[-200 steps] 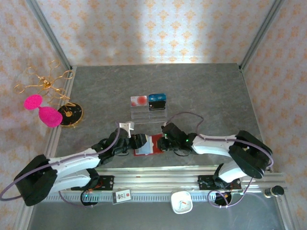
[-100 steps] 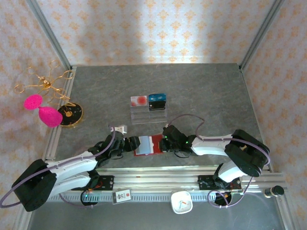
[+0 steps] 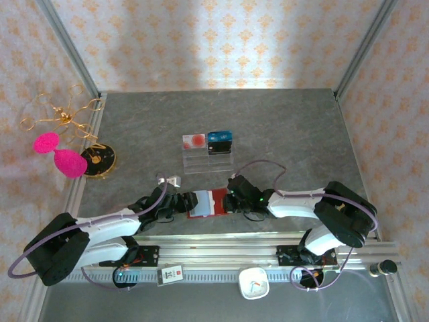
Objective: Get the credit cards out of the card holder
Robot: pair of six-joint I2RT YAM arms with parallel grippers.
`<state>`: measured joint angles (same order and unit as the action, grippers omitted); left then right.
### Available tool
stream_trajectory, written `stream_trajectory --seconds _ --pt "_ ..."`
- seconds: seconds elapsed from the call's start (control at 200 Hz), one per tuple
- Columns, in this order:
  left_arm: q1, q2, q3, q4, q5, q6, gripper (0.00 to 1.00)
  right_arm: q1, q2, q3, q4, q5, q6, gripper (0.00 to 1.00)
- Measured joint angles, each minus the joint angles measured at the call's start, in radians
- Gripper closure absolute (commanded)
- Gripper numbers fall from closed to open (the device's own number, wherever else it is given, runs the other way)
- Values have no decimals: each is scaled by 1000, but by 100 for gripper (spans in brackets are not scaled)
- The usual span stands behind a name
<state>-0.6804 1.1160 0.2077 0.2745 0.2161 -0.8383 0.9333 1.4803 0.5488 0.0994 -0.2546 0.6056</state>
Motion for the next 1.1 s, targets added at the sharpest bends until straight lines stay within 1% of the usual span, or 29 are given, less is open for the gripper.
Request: stream_trajectory --seconds 0.14,0.245,0.39,0.496,0.596,0.711,0.751,0.866,0.911,0.951,1.031,1.066,1.101 --pt "3 11 -24 64 15 -16 50 0 0 0 0 0 0 94" --pt "2 -39 -57 94 41 -48 52 0 0 0 0 0 0 94" --pt "0 -138 -73 119 66 -80 63 0 0 0 1 0 0 94" --pt "0 -143 -76 137 75 -92 69 0 0 0 1 0 0 94" --pt "0 -133 -86 146 85 -101 74 0 0 0 1 0 0 94" --pt "0 -121 -94 149 92 -105 91 0 0 0 1 0 0 94" --pt "0 -120 -94 150 91 -107 96 0 0 0 1 0 0 94" --pt "0 -121 -94 154 91 -103 96 0 -4 0 0 1 0 92" --pt "0 -122 -94 154 91 -104 100 0 -6 0 -1 2 0 88" --pt "0 -126 -94 153 92 -104 100 0 -12 -3 0 3 0 83" --pt "0 -137 -94 149 92 -104 100 0 -41 -14 2 0 -7 59" --pt "0 -140 -94 147 92 -104 100 -1 -59 -21 7 -4 -14 53" --pt "0 -143 -94 145 92 -104 100 -1 -78 -24 10 -9 -23 49"
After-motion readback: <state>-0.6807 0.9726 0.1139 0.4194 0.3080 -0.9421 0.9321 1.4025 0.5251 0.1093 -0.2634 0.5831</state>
